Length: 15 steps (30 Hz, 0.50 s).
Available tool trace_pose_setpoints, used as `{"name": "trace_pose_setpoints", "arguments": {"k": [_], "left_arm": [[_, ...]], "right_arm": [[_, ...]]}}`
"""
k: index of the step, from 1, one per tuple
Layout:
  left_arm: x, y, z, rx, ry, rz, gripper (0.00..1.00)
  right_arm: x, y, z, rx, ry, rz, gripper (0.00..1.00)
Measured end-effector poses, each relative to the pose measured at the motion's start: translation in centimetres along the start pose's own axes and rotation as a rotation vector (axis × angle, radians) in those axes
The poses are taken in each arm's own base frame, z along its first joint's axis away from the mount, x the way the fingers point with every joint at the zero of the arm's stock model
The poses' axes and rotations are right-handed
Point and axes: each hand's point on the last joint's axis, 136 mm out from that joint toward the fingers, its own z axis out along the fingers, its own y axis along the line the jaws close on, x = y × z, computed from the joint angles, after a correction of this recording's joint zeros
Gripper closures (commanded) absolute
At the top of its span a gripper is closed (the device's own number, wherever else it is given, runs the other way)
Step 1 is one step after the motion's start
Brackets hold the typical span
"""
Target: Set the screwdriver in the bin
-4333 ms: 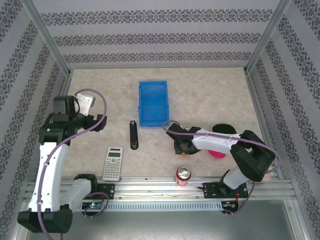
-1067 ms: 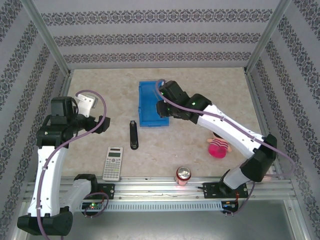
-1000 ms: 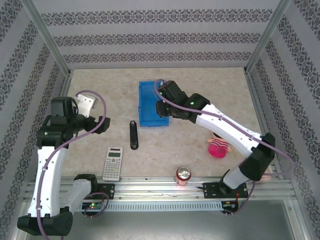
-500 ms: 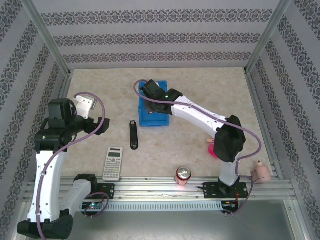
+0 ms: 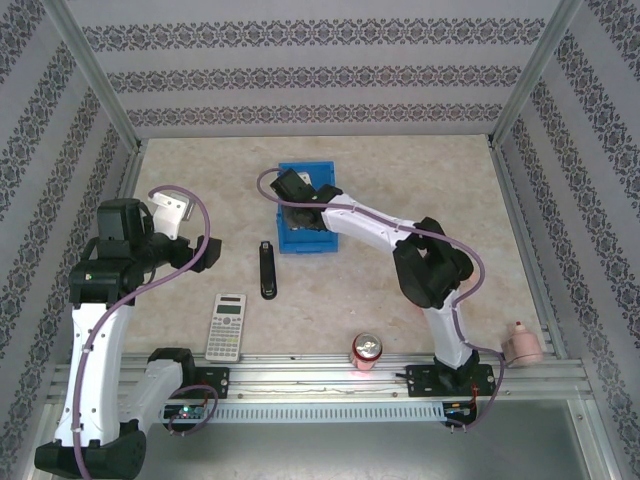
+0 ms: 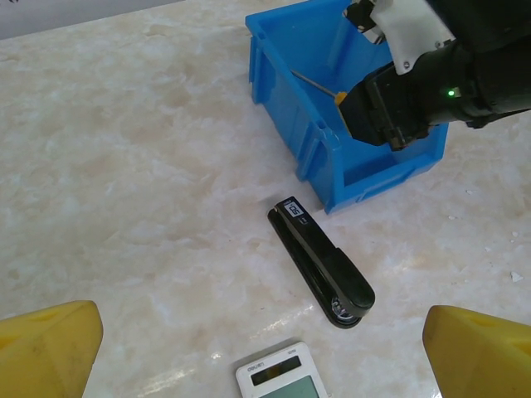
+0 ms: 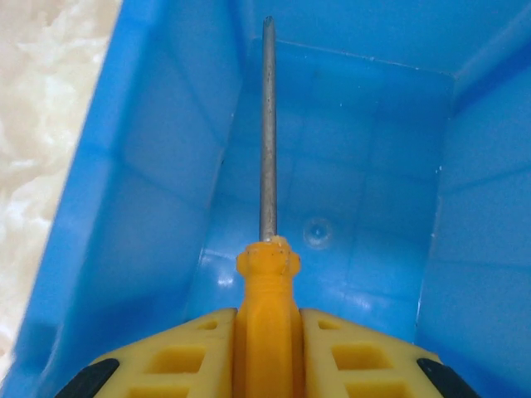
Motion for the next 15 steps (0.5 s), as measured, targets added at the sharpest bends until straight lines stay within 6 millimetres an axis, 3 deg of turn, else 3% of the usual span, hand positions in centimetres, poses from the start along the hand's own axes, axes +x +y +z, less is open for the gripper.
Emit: {"name": "trace_pose_setpoints", "arguments": {"k": [8, 15], "left_arm": [[0.3, -0.1, 0.0, 0.005, 0.003, -0.006, 0.01], [0.8, -0.2, 0.2, 0.006, 0.011, -0.016, 0.01]], "right_arm": [[-1.1, -0.8, 2.1, -0.014, -0.032, 0.090, 0.76], [0.3, -1.4, 4.5, -0.005, 0.017, 0.112, 0.73]]}}
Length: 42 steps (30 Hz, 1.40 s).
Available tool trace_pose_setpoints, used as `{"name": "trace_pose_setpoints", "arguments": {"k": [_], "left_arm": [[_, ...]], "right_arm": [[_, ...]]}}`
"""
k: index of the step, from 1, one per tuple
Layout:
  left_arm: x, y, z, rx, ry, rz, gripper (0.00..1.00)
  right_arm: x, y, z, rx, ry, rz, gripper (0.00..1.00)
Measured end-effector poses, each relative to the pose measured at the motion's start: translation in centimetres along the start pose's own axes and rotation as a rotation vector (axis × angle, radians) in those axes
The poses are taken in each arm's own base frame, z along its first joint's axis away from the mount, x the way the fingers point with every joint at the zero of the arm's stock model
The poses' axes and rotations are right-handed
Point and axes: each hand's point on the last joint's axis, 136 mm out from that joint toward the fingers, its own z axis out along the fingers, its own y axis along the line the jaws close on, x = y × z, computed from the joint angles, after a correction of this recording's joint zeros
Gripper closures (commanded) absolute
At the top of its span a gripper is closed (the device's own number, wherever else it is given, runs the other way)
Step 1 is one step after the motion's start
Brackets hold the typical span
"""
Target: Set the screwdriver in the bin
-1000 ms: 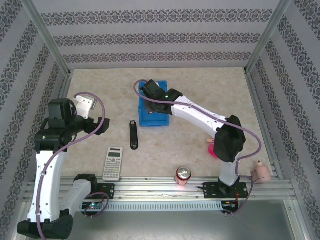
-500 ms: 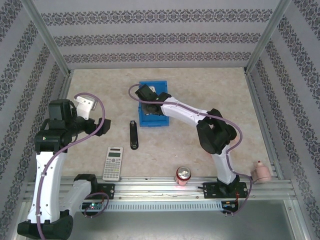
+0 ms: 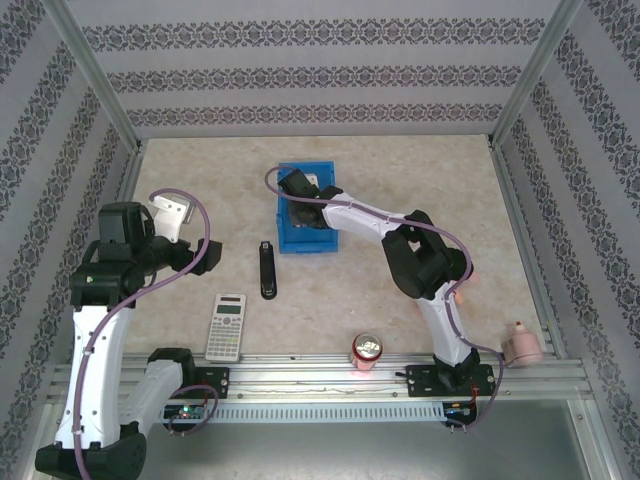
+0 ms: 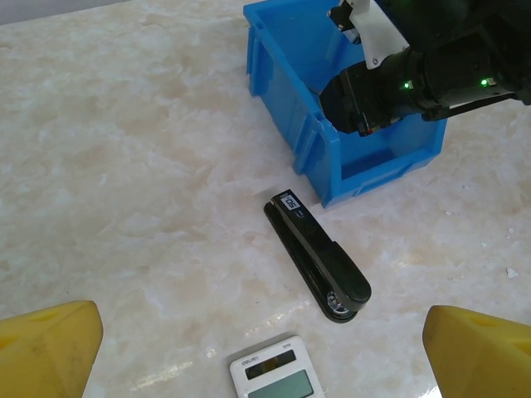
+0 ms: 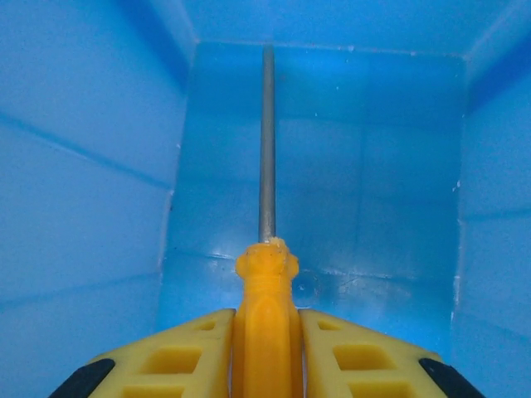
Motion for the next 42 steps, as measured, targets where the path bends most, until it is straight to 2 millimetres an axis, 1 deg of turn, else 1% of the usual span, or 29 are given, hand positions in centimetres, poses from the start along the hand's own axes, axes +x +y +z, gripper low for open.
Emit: {"name": "trace_pose_setpoints", "arguments": {"k": [10, 16, 20, 23, 25, 27, 30, 33, 35, 36, 38, 40, 42], "left_arm": [[0.3, 0.0, 0.1, 0.002, 0.006, -0.013, 0.01], [0.3, 0.0, 0.1, 0.001, 0.004, -0.012, 0.01], [0.4, 0.0, 0.1, 0.000, 0.006, -0.013, 0.01], [0.4, 0.0, 0.1, -0.003, 0.007, -0.013, 0.01], [0.4, 0.1, 0.1, -0.006, 0.009, -0.013, 0.01], [0.4, 0.2, 0.1, -0.010, 0.011, -0.013, 0.01], [0.5, 0.3, 0.2, -0.017, 0.017, -0.015, 0.01], [0.7, 0.6, 0.3, -0.032, 0.024, -0.017, 0.01], [0.9, 0.9, 0.4, -0.046, 0.032, -0.023, 0.01], [1.0, 1.0, 0.5, -0.051, 0.036, -0.025, 0.01], [1.3, 1.4, 0.8, -0.065, 0.049, -0.035, 0.01], [1.6, 1.8, 1.3, -0.079, 0.062, -0.050, 0.01], [1.9, 2.4, 2.0, -0.099, 0.075, -0.065, 0.01]], "right_arm": [[1.4, -0.5, 0.7, 0.010, 0.032, -0.004, 0.70], [1.5, -0.6, 0.7, 0.012, 0.034, -0.006, 0.69], [1.5, -0.6, 0.6, 0.012, 0.034, -0.009, 0.64], [1.1, -0.6, -0.2, 0.007, 0.027, -0.012, 0.59], [0.3, -0.4, -1.4, -0.001, 0.009, -0.018, 0.54], [-0.8, -0.1, -3.0, -0.014, -0.024, -0.024, 0.51], [-2.9, 0.9, -6.2, -0.053, -0.091, -0.031, 0.46], [-4.5, 1.9, -9.8, -0.100, -0.156, -0.042, 0.37], [-5.8, 2.1, -12.5, -0.130, -0.214, -0.044, 0.25], [-6.1, 2.2, -13.7, -0.145, -0.238, -0.049, 0.21], [-6.7, 1.7, -16.2, -0.166, -0.292, -0.052, 0.10], [-6.7, 0.7, -18.1, -0.175, -0.332, -0.052, 0.02], [-6.4, -0.6, -19.6, -0.177, -0.367, -0.045, 0.02]]}}
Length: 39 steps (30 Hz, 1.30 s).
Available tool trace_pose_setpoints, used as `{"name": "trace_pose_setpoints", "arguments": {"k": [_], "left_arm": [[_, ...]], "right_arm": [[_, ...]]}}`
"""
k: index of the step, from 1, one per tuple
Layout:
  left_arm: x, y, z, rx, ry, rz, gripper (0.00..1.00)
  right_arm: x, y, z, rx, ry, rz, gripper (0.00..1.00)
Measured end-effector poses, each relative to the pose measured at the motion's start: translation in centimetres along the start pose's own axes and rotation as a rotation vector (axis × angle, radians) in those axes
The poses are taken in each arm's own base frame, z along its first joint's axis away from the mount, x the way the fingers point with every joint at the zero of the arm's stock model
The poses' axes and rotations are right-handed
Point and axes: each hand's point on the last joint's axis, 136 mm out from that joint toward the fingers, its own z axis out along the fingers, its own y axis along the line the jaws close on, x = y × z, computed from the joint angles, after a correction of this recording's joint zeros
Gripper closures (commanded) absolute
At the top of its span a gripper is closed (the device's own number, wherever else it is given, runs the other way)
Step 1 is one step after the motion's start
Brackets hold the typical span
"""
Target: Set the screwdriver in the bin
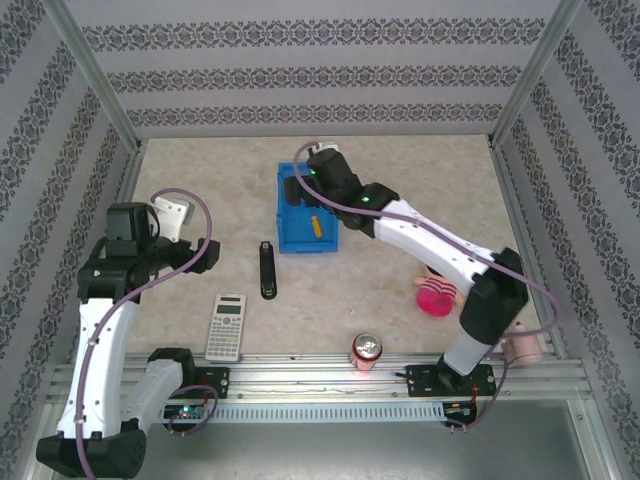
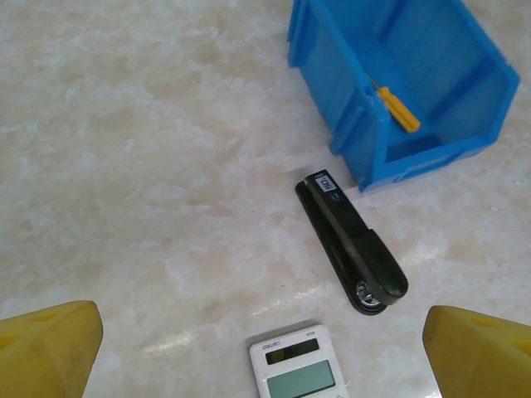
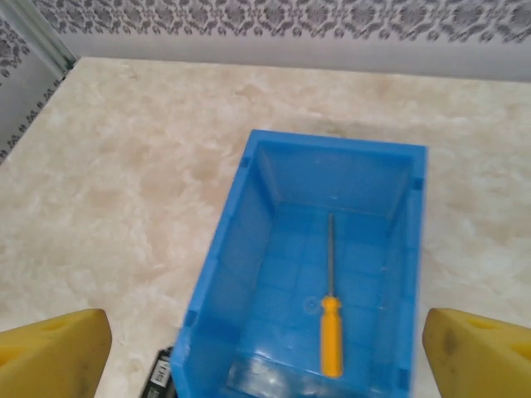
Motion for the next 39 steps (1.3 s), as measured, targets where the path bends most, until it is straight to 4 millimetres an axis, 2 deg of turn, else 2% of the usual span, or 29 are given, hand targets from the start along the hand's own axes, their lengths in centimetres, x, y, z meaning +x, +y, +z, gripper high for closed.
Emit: {"name": "trace_pose_setpoints", "arguments": {"k": [5, 9, 11, 17, 20, 24, 29, 32, 36, 39], "left_arm": [[0.2, 1.6, 2.1, -0.060, 0.023, -0.054, 0.01], [-0.2, 3.4, 3.8, -0.133, 0.005, -0.093, 0.01], [0.3, 4.6, 5.0, -0.187, -0.010, -0.116, 0.01], [2.8, 7.3, 9.3, -0.298, -0.043, -0.147, 0.01], [3.1, 8.3, 11.6, -0.323, -0.063, -0.162, 0.01], [3.7, 9.1, 14.6, -0.328, -0.094, -0.195, 0.01], [5.4, 9.8, 18.1, -0.326, -0.121, -0.223, 0.01], [5.9, 9.9, 19.4, -0.322, -0.167, -0.223, 0.01], [4.9, 10.0, 19.8, -0.312, -0.266, -0.206, 0.01], [4.4, 9.9, 19.8, -0.308, -0.353, -0.189, 0.01]], "right_arm": [[1.1, -4.2, -3.1, 0.045, -0.069, 0.004, 0.02], [2.5, -7.7, -4.7, 0.115, -0.104, -0.035, 0.02], [3.2, -9.7, -5.3, 0.147, -0.118, -0.042, 0.02], [5.4, -16.6, -6.3, 0.256, -0.184, -0.012, 0.02], [7.1, -19.5, -6.3, 0.296, -0.198, -0.001, 0.02], [7.8, -22.6, -6.2, 0.345, -0.241, 0.029, 0.02], [8.1, -24.6, -5.9, 0.384, -0.276, 0.026, 0.02], [8.4, -25.3, -5.3, 0.400, -0.285, 0.009, 0.02], [9.3, -26.2, -4.8, 0.415, -0.281, -0.011, 0.02], [9.0, -26.8, -5.0, 0.430, -0.299, -0.027, 0.02]]}}
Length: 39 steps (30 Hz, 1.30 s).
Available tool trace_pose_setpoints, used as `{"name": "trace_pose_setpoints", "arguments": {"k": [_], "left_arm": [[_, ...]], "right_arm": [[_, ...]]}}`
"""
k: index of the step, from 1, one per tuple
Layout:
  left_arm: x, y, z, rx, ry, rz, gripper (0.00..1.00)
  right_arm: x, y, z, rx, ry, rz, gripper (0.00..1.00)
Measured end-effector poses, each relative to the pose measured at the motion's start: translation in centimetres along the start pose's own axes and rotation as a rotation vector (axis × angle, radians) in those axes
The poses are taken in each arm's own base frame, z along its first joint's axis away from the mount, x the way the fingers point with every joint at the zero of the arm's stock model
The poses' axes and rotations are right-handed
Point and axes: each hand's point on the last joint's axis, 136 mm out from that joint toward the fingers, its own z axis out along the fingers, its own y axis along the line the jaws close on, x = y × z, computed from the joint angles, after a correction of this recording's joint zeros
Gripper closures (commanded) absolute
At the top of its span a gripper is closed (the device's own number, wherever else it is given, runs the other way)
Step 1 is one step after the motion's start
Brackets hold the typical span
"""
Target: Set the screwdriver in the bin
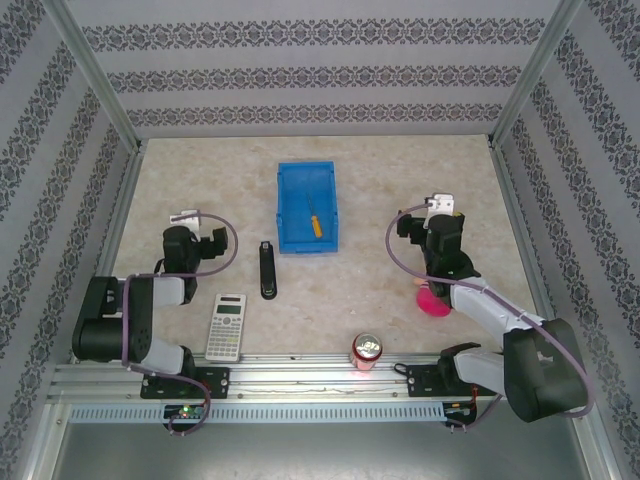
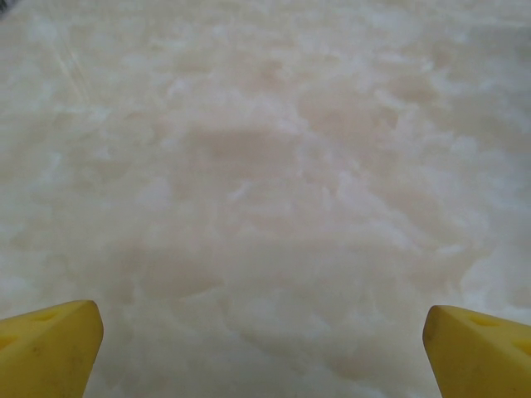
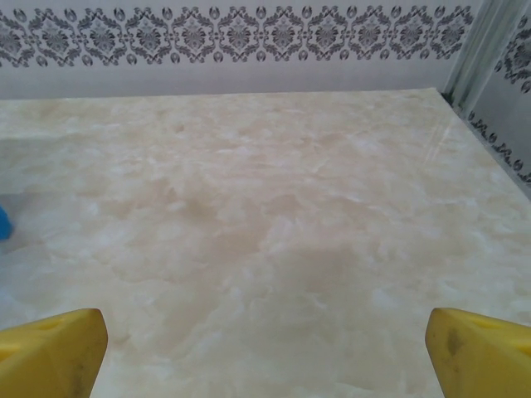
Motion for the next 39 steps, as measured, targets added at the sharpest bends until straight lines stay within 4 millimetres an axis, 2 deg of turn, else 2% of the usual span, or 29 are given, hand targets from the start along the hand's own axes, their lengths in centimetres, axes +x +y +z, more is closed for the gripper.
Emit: {"name": "trace_pose_setpoints", "arguments": {"k": [3, 6, 9, 12, 16, 18, 20, 26, 39], "left_arm": [[1.2, -0.3, -0.1, 0.022, -0.038, 0.008, 0.01], [2.7, -0.6, -0.6, 0.050, -0.034, 0.017, 0.01], [1.4, -0.7, -0.7, 0.053, -0.090, 0.018, 0.01], [0.3, -0.6, -0.7, 0.044, -0.125, 0.016, 0.01], [-0.1, -0.4, -0.6, 0.030, -0.139, 0.014, 0.01], [-0.3, -0.2, -0.5, 0.018, -0.142, 0.010, 0.01], [-0.7, -0.1, -0.2, 0.014, -0.142, 0.010, 0.01], [-2.2, -0.6, 0.8, 0.032, -0.147, 0.012, 0.01], [-1.2, -1.8, 1.4, 0.101, -0.076, 0.039, 0.01]], "right_arm": [[-0.2, -0.6, 0.1, 0.008, -0.019, -0.014, 0.02], [1.0, -2.1, 0.3, 0.030, -0.026, -0.018, 0.02], [4.0, -3.7, 1.1, 0.053, 0.005, -0.009, 0.02], [6.2, -4.0, 2.0, 0.037, 0.048, -0.012, 0.02], [6.6, -3.3, 4.2, -0.019, 0.046, -0.015, 0.02], [5.5, -3.1, 4.6, -0.047, 0.017, -0.004, 0.02], [4.7, -3.0, 4.7, -0.064, -0.011, 0.002, 0.02], [4.7, -2.4, 4.7, -0.100, -0.014, 0.002, 0.02], [4.7, -2.3, 4.7, -0.107, -0.017, 0.002, 0.02]]}}
